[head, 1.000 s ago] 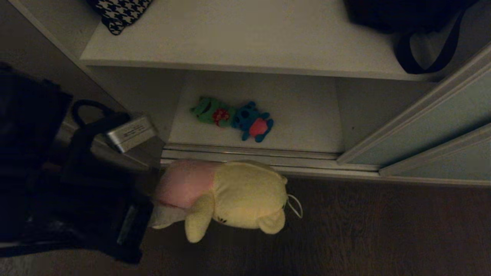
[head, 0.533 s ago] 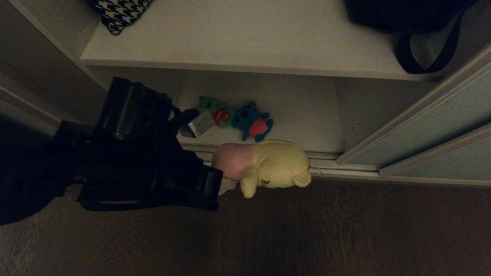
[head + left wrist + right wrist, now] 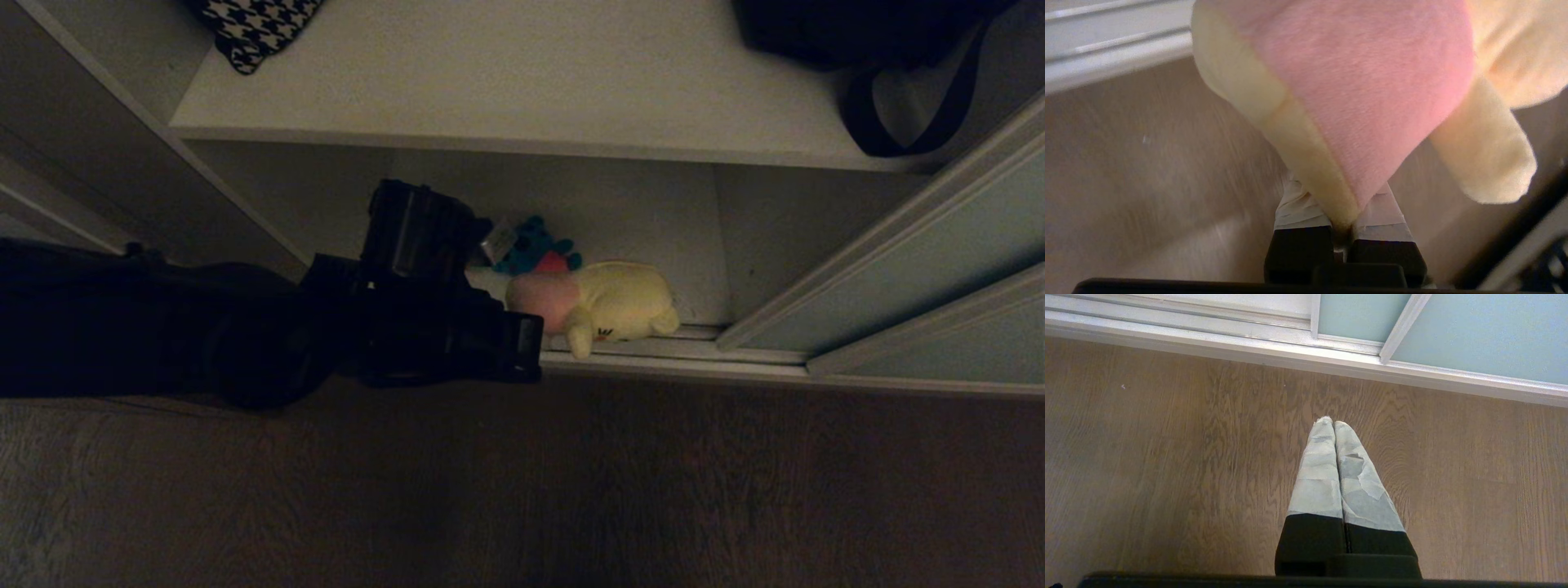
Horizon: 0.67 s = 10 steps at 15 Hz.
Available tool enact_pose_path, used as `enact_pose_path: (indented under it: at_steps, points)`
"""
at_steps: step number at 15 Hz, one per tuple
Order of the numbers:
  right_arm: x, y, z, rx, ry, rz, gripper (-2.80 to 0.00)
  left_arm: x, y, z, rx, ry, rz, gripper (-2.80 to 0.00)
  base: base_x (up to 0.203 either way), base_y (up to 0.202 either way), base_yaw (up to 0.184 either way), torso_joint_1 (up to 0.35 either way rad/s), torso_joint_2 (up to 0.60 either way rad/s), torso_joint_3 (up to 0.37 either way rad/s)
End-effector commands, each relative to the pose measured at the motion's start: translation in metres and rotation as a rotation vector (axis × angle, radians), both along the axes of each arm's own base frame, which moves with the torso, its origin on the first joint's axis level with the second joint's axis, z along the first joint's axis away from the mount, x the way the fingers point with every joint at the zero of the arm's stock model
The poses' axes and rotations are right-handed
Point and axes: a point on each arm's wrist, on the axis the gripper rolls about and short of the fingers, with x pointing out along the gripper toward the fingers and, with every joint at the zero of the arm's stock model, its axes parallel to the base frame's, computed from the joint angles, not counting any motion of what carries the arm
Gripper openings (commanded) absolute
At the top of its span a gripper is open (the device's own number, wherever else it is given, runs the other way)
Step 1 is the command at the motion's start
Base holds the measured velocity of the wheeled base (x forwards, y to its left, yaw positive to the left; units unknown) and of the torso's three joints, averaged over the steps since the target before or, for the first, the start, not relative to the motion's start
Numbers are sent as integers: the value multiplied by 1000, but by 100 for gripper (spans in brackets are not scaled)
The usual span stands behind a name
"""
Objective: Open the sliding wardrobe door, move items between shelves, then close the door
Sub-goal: Place the pink doll on the lower shelf
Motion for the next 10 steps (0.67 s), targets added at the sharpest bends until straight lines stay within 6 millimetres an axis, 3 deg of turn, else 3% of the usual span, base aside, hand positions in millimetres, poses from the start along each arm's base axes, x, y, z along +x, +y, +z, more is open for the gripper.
enact_pose_path:
  at_steps: [1,6,10]
  points:
    - [0,0,0,0,-1,0,-280,26,-24,-26,21,41,0,-280,0,0,0,0,0,0]
    - [0,0,0,1,0,0,-280,64,-57,-63,0,64,22,-280,0,0,0,0,0,0]
    - [0,0,0,0,0,0,-280,101,-88,-91,-38,-32,69,-280,0,0,0,0,0,0]
